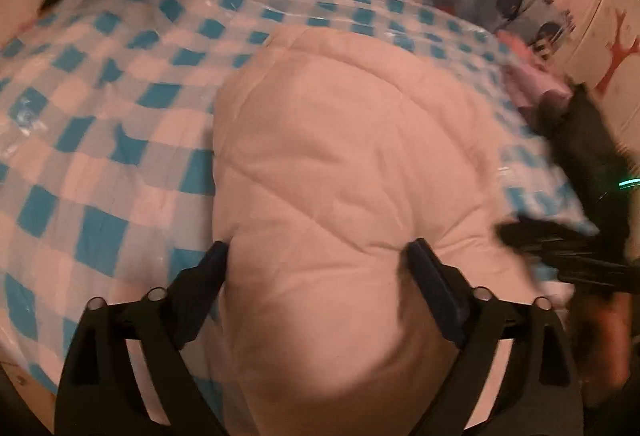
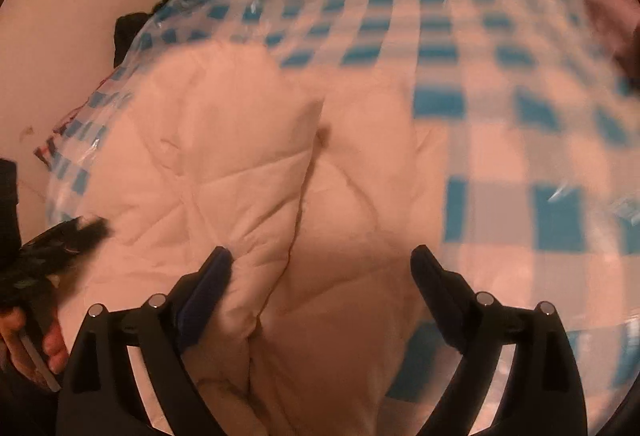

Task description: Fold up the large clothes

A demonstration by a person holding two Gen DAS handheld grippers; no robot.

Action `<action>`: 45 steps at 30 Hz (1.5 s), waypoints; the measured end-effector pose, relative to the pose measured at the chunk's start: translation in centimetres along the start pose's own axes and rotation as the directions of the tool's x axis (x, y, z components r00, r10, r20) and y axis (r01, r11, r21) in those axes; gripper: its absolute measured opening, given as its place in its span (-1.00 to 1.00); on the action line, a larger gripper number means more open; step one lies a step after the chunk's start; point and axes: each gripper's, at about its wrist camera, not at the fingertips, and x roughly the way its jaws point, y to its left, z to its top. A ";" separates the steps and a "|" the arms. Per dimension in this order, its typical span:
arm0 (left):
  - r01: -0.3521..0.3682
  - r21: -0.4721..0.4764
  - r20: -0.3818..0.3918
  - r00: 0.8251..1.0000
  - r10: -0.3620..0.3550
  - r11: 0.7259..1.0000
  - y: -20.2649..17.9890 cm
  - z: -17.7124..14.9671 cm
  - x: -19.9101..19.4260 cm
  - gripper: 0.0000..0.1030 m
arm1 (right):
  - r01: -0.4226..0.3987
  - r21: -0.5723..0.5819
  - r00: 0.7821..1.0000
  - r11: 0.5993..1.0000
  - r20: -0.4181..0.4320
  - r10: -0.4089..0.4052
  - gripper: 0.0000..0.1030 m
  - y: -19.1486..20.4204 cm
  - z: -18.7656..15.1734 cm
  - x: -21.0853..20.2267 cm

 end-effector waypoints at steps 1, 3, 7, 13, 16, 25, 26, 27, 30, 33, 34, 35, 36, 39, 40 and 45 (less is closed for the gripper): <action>0.013 -0.011 -0.004 1.000 -0.013 1.000 0.4 0.1 0.1 0.70 | 0.033 -0.012 0.999 0.999 0.024 -0.033 0.71 0.5 -0.4 -0.7; 0.021 -0.011 -0.017 1.000 -0.021 1.000 0.9 0.2 0.0 0.71 | 0.080 -0.036 0.997 0.996 -0.012 -0.080 0.72 0.9 -1.4 0.6; -0.031 0.014 -0.006 0.999 0.032 0.999 -0.2 -0.5 -1.6 0.71 | 0.003 0.084 0.998 0.996 -0.066 0.003 0.86 -1.2 -1.5 1.8; -0.109 0.016 0.035 0.993 0.108 0.994 -0.6 -1.4 -5.5 0.72 | 0.035 0.077 0.998 0.996 0.042 -0.039 0.86 0.6 -2.1 -3.1; -0.140 0.022 0.061 0.988 0.139 0.990 -0.8 -1.7 -7.1 0.72 | 0.068 0.089 0.991 0.994 0.112 -0.078 0.86 1.4 -2.2 -5.8; -0.206 0.028 0.126 0.971 0.201 0.978 -1.5 -2.8 -11.7 0.73 | 0.187 0.027 0.967 0.982 0.171 -0.189 0.86 6.6 -1.7 -10.8; -0.209 0.027 0.129 0.970 0.204 0.978 -1.5 -2.9 -11.9 0.73 | 0.195 0.011 0.966 0.981 0.173 -0.194 0.86 7.3 -1.8 -11.0; -0.213 0.027 0.135 0.969 0.208 0.977 -1.5 -3.2 -12.4 0.73 | 0.199 -0.007 0.966 0.980 0.171 -0.195 0.86 8.0 -1.8 -11.1; -0.204 0.030 0.132 0.971 0.198 0.979 -1.7 -3.7 -13.1 0.74 | 0.205 -0.042 0.967 0.978 0.164 -0.196 0.86 9.6 -2.0 -11.3; -0.195 0.028 0.125 0.974 0.190 0.980 -1.8 -4.2 -13.3 0.74 | 0.215 -0.069 0.967 0.974 0.151 -0.203 0.86 10.8 -2.3 -11.4; -0.193 0.025 0.125 0.974 0.188 0.981 -1.8 -4.3 -13.5 0.74 | 0.216 -0.070 0.968 0.974 0.150 -0.204 0.86 11.0 -2.4 -11.4; -0.188 0.023 0.124 0.975 0.184 0.982 -1.8 -4.5 -13.7 0.74 | 0.216 -0.072 0.968 0.974 0.147 -0.204 0.86 11.2 -2.5 -11.5; -0.186 0.021 0.125 0.975 0.182 0.982 -1.8 -4.5 -13.8 0.74 | 0.217 -0.075 0.968 0.973 0.142 -0.205 0.86 11.5 -2.6 -11.5; -0.185 0.018 0.125 0.975 0.182 0.982 -1.7 -4.7 -14.0 0.74 | 0.220 -0.079 0.970 0.972 0.127 -0.209 0.86 12.0 -2.7 -11.4; -0.185 0.018 0.125 0.975 0.181 0.983 -1.7 -4.7 -13.9 0.74 | 0.219 -0.079 0.970 0.972 0.124 -0.209 0.86 12.1 -2.8 -11.4; -0.181 0.003 0.104 0.978 0.180 0.983 -1.4 -4.9 -14.0 0.74 | 0.222 -0.081 0.972 0.972 0.100 -0.214 0.86 12.4 -2.9 -10.8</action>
